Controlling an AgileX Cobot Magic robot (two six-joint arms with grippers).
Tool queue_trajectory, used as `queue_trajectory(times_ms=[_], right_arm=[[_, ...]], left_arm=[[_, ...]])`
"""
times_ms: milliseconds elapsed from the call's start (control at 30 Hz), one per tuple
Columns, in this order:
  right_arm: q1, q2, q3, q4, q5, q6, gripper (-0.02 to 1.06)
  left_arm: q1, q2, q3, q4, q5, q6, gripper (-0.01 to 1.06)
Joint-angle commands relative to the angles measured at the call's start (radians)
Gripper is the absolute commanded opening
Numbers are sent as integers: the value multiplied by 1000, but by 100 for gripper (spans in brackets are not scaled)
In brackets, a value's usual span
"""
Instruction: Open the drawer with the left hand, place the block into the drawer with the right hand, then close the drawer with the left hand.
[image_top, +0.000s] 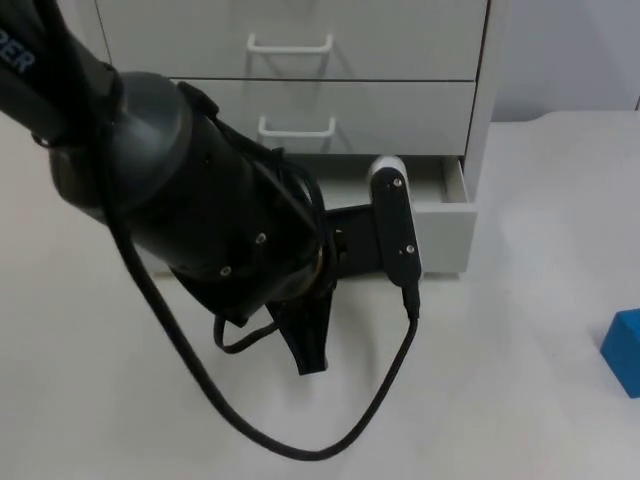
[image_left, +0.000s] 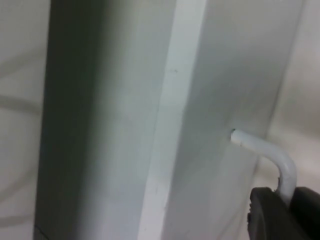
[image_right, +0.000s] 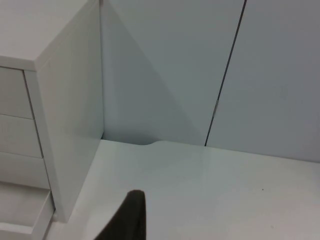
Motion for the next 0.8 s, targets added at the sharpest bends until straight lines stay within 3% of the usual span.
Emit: queue_trajectory(times_ms=[0,333,767], right_arm=[[-2,0,-8,-4,-9,1,103],[-2,0,-8,-5,-18,1,103],[-2,0,-8,-5,-18,1,103]], left_arm=[[-25,-25,27,-31,-77,-34,0],[-109,-71,106,-57,-82,-42,0],[-204,-71,106,-167,-71,-42,0]])
